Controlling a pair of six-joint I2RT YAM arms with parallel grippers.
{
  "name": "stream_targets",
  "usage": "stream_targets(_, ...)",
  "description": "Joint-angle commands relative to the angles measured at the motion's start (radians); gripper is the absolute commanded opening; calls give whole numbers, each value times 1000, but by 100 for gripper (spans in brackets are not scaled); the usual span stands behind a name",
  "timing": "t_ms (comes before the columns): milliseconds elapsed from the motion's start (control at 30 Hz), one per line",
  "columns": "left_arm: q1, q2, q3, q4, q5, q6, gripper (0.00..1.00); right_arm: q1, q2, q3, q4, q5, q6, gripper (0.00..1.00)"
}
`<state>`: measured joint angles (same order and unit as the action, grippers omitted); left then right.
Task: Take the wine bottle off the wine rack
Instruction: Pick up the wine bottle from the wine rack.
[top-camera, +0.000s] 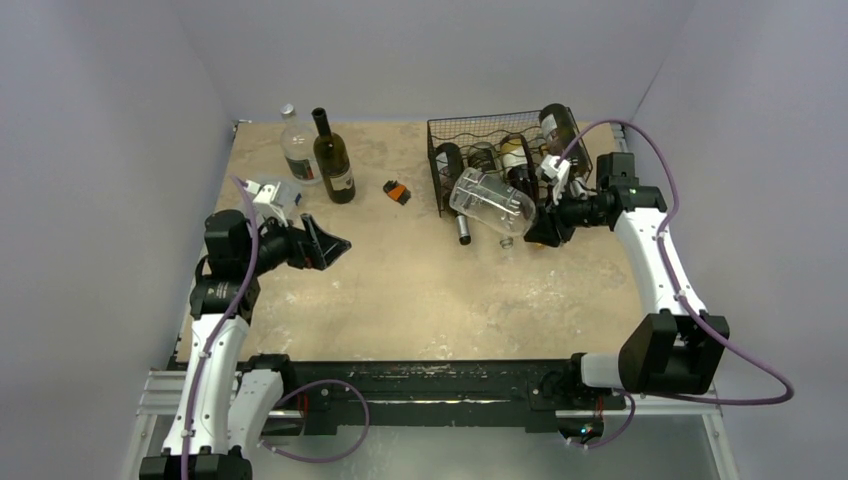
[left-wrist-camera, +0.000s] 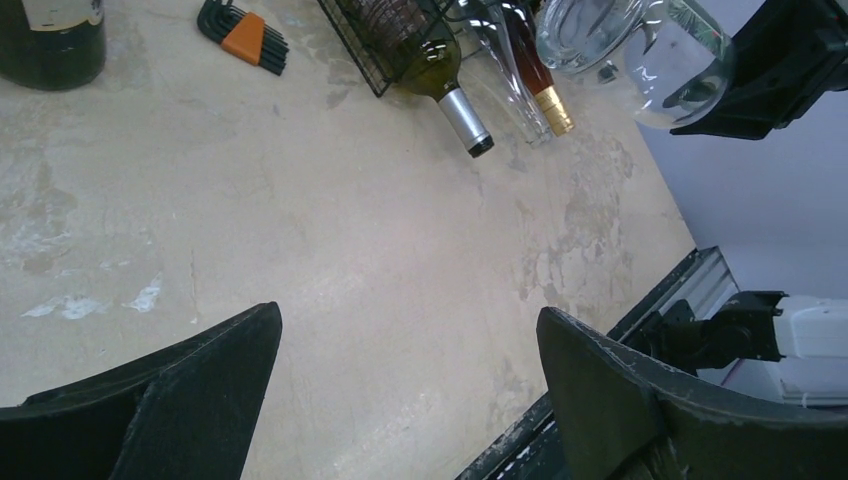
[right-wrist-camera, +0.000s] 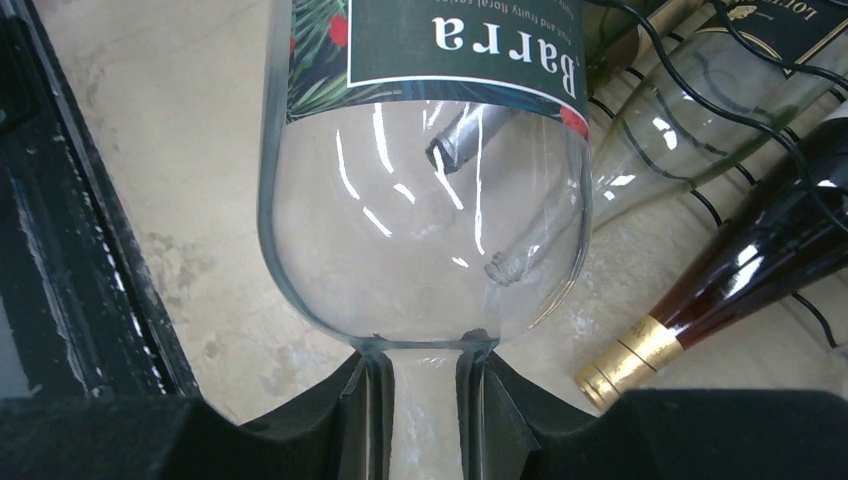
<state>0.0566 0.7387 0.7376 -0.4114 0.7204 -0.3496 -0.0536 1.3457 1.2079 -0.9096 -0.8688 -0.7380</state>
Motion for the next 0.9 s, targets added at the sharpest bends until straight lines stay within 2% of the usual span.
stream_targets(0, -2, 15, -7, 69, 90, -26, 100, -4, -115, 55, 32, -91, -147, 0)
stream_targets(367, -47, 81, -32, 178, 200, -135, 100, -3, -129, 91, -215, -17, -467, 0)
stream_targets(567, -184, 73, -36, 187, 150, -155, 100, -2, -138, 96, -290, 41, -600, 0)
stream_targets(733, -235, 53, -94, 321, 156, -289, 100, 7, -150, 90, -325, 114, -718, 0)
stream_targets(867, -290, 50, -107, 345, 132, -331, 100, 15, -170, 74, -336, 162, -810, 0)
